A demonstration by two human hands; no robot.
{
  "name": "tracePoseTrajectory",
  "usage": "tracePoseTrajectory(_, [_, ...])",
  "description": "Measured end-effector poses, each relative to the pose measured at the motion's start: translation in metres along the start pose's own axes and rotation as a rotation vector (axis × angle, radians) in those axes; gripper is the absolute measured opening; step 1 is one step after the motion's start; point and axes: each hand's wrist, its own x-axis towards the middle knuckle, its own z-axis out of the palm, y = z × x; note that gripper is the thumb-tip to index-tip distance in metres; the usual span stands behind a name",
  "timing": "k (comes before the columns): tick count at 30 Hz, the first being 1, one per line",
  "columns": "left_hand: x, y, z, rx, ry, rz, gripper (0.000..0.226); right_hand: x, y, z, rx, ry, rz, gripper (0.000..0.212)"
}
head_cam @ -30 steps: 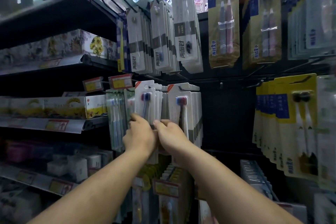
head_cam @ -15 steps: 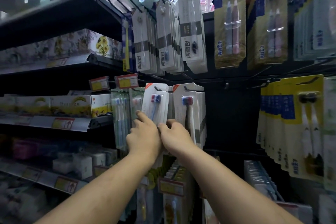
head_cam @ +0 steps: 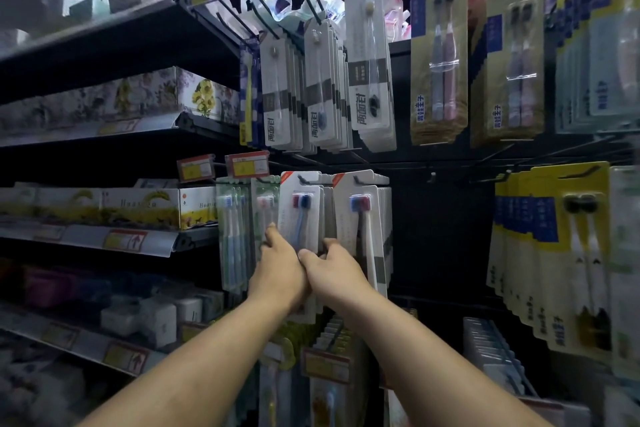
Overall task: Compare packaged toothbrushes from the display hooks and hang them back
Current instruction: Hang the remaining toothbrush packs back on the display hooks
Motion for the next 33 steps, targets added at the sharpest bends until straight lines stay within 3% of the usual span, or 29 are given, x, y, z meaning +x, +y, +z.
tracePoseTrajectory(9, [0.009, 0.003, -0.01, -0.19, -0.073, 0.012, 0.075, 0.004, -0.007, 0.003, 0.136, 0.002, -0.01, 0.081])
tracePoseTrajectory(12, [0.019, 0.002, -0.011, -0.267, -0.096, 0.002, 0.064, 0.009, -0.008, 0.002, 0.166, -0.012, -0.021, 0.084])
tracePoseTrajectory(15, [0.04, -0.002, -0.005, -0.317, -0.092, 0.005, 0.083, 0.011, -0.012, -0.002, 0.21, -0.031, -0.005, 0.081])
tracePoseTrajectory(20, [0.086, -0.016, 0.015, -0.859, -0.117, -0.255, 0.113, 0.02, -0.017, -0.004, 0.235, -0.018, -0.026, 0.089])
tracePoseTrajectory(25, [0.052, 0.012, 0.001, -1.057, -0.215, -0.321, 0.068, 0.018, -0.018, -0.003, 0.215, 0.01, -0.016, 0.083])
tracePoseTrajectory(29, [0.048, 0.008, 0.004, -0.878, -0.13, -0.279, 0.046, 0.014, -0.015, -0.004, 0.162, -0.009, 0.01, 0.024])
tracePoseTrajectory(31, [0.044, 0.005, 0.007, -0.779, -0.125, -0.233, 0.053, 0.013, -0.013, -0.004, 0.127, -0.029, 0.01, 0.034])
tracePoseTrajectory(33, [0.038, 0.004, 0.01, -0.772, -0.186, -0.203, 0.06, 0.016, -0.009, -0.002, 0.144, -0.027, 0.027, 0.069])
